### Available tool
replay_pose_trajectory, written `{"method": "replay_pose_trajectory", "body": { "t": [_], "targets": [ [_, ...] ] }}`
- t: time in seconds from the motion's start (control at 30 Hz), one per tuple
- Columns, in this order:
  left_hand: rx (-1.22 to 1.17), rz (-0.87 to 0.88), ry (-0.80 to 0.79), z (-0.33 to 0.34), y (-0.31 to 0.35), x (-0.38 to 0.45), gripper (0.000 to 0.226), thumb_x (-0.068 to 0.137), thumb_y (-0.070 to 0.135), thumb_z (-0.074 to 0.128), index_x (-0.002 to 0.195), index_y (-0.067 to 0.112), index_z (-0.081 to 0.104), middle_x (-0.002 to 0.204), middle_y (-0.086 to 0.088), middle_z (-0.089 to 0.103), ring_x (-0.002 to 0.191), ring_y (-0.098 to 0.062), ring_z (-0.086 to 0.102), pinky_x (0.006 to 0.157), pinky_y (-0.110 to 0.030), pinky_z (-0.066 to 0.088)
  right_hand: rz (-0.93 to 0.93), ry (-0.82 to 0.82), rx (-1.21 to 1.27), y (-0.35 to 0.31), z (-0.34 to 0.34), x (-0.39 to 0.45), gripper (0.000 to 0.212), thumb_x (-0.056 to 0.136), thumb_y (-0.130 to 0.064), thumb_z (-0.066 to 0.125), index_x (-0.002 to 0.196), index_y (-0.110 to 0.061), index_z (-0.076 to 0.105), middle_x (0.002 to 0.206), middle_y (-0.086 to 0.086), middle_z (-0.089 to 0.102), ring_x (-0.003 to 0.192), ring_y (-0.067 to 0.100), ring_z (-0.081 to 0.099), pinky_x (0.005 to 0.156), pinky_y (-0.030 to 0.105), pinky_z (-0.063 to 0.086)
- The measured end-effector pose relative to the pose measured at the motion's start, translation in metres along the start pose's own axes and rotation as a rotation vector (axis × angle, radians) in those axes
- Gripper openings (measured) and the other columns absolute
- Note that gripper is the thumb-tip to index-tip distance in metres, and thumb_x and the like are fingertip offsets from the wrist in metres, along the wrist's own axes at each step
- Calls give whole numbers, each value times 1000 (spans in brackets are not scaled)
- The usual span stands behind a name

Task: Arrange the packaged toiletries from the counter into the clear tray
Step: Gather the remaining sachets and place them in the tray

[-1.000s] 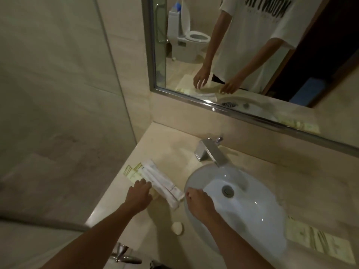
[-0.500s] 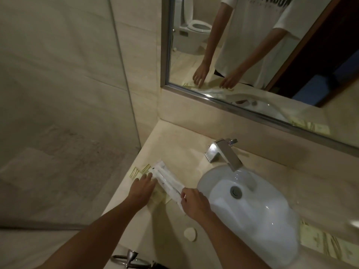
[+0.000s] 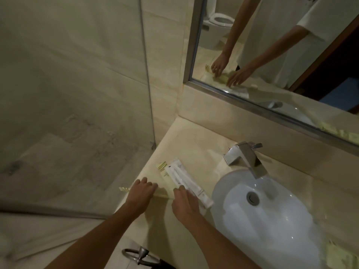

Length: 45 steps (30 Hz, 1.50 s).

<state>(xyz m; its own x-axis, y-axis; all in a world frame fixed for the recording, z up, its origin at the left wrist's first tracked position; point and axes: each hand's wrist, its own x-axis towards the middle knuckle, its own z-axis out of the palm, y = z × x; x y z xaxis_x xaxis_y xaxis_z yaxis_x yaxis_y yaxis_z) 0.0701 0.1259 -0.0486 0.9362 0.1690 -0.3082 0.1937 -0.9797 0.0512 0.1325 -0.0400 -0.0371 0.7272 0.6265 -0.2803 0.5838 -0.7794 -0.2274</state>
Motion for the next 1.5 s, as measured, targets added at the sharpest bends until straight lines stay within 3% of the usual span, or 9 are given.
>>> {"method": "replay_pose_trajectory", "body": {
  "t": [0.07,0.2,0.4,0.53,0.77,0.87,1.0,1.3,1.5],
  "targets": [
    [-50,-37,14,3,-6,-7,26,90,20,52,116,19,54,113,-4,66,108,-27,51,88,-39,40,-2,-19,-32,-1,6,-3,21,69,-30,68,90,-28,65,92,-2,67,75,14,65,60,20,48],
    [-102,-83,7,3,-13,-13,23,92,22,50,114,20,53,113,-3,65,107,-26,50,88,-38,38,-103,177,-139,5,30,-5,29,80,-16,56,105,-12,70,108,16,69,93,29,68,75,37,58],
    [-117,-77,43,1,-18,-16,21,78,21,70,97,21,60,90,0,71,91,-26,58,76,-38,46,49,42,-8,-8,12,15,44,69,-13,78,108,-15,58,98,9,64,77,21,66,59,32,55],
    [-154,-85,82,2,-18,-19,23,88,22,59,111,18,57,104,-4,68,100,-26,56,85,-39,42,150,-26,91,-12,14,22,59,90,-20,59,140,-12,30,132,10,46,117,26,51,90,36,46],
    [-280,-145,98,-12,-10,-21,16,96,22,44,110,16,51,107,-4,61,87,-26,62,72,-36,47,264,-205,394,-14,11,19,19,84,-30,65,97,-17,61,102,4,64,90,25,65,73,32,55],
    [-481,-198,120,-20,-6,-18,17,96,34,43,98,18,50,96,-1,60,80,-24,59,66,-39,48,260,-179,608,-8,0,14,29,82,-27,68,61,-19,50,65,-4,55,53,11,54,41,23,48],
    [-780,-193,167,-32,12,-11,47,84,65,39,86,19,49,77,2,60,65,-20,58,56,-42,50,205,-66,732,16,-27,2,39,85,-28,65,59,-24,37,56,-9,40,48,5,36,45,18,29],
    [-833,-20,31,-74,151,31,20,85,32,64,95,20,52,78,-5,67,44,-22,63,41,-43,55,397,229,909,174,-72,-96,31,83,-30,66,66,-21,42,59,-7,43,52,5,39,50,20,35],
    [-808,45,-30,-86,207,43,46,71,17,72,108,21,47,87,-8,62,51,-26,65,42,-40,55,520,376,1016,231,-83,-148,26,84,-17,70,67,-19,51,60,-6,51,47,-1,48,44,12,35]
  ]
}}
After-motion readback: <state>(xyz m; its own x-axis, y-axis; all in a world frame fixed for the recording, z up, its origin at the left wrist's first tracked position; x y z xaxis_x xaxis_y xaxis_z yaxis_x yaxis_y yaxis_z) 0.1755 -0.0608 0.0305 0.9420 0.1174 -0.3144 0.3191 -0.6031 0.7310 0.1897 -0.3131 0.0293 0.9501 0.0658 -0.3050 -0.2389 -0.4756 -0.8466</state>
